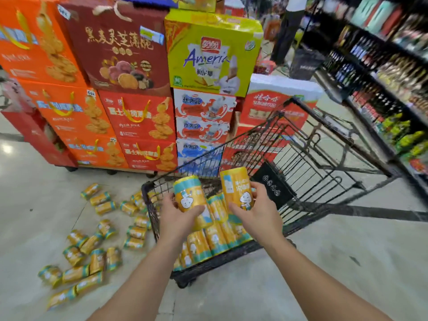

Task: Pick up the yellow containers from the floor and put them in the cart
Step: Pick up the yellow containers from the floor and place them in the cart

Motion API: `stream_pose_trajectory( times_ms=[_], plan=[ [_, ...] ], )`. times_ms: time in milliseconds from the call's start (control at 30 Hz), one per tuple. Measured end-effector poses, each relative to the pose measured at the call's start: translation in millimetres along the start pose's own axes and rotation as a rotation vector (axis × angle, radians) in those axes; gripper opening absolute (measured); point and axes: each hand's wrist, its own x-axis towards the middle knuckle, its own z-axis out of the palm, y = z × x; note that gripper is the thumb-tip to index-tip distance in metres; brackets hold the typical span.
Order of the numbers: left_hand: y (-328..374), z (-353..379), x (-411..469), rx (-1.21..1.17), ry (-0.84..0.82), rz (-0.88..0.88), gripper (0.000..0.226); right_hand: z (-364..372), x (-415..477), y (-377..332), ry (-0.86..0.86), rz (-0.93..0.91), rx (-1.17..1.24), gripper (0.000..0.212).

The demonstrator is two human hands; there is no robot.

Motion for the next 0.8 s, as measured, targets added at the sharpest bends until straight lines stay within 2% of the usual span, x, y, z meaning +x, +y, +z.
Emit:
stream_pose_trajectory(
  times_ms=[200, 333, 433, 533, 667, 800],
  plan=[
    [-8, 66, 0, 0.063, 0.002, -0.028, 0.091, -30, 45, 52, -0.071, 0.024, -0.029, 0.052],
    [-25, 90, 32, 0.127, 0.057, -0.100, 0.093, -11, 87, 70, -0.133, 0.041, -0.069, 0.063],
    [-40, 109, 65, 0.121, 0.092, -0.150, 0.090, 9, 122, 78, -0.197, 0.051, -0.098, 0.053],
    [-53, 127, 106, 0.132, 0.092, -0.207, 0.099, 33, 161, 85, -0.228, 0.059, -0.116, 0.049],
    [-67, 146, 151, 0.275, 0.141, -0.245, 0.100, 72, 209, 106, -0.283, 0.084, -0.209, 0.061],
    [-81, 164, 184, 0.288, 0.137, -0.283, 0.092, 101, 241, 132, -0.384, 0.128, -0.304, 0.070]
  ],
)
